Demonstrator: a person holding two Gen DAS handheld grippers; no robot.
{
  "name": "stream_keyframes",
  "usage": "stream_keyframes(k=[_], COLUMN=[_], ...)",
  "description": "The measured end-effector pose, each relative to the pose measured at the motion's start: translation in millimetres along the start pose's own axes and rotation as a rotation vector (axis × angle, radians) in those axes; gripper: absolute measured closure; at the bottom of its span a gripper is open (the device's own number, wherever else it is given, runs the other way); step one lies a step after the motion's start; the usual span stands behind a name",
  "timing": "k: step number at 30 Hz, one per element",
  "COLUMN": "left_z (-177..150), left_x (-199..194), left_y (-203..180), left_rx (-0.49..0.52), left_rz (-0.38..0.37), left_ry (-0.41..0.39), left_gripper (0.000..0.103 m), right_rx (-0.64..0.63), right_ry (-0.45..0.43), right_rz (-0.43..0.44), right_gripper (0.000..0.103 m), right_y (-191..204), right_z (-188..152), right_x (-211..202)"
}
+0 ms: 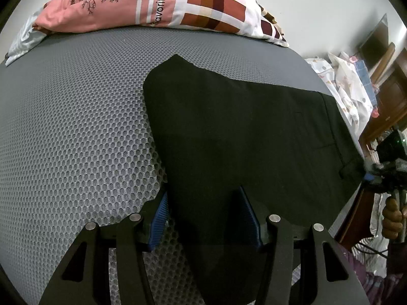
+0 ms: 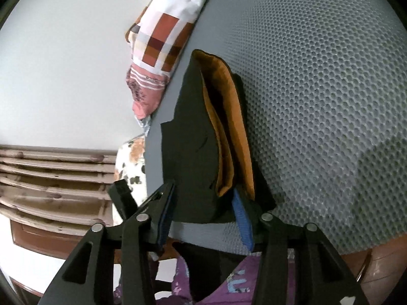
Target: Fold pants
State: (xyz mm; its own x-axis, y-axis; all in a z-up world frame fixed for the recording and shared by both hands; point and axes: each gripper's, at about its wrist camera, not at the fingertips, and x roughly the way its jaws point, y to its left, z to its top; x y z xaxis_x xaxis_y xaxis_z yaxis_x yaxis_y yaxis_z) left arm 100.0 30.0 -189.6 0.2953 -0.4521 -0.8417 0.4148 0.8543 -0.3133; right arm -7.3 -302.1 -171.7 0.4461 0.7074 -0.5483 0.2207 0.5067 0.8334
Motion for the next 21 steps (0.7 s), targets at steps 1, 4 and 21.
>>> stream_keyframes(k=[1, 4, 21], left_z=[0.1, 0.8, 1.2], left_x=[0.3, 1.1, 1.5], left_y=[-0.3, 0.0, 0.6], left_rx=[0.002, 0.001, 0.006], left_rz=[0.002, 0.0, 0.001], left_ry=[0.0, 0.001, -0.001], left_gripper=[0.049, 0.049, 0.047], right_rx=[-0.023, -0.063, 0.159], right_ry=[-0.002, -0.031, 0.026], right_rz=[-0.014, 0.005, 0.052], right_gripper=[0.089, 0.09, 0.093], right_y=[2.2, 11.0, -47.8], right_z=[-1.8, -8.7, -28.1], right_x=[-0.5, -7.0, -4.2])
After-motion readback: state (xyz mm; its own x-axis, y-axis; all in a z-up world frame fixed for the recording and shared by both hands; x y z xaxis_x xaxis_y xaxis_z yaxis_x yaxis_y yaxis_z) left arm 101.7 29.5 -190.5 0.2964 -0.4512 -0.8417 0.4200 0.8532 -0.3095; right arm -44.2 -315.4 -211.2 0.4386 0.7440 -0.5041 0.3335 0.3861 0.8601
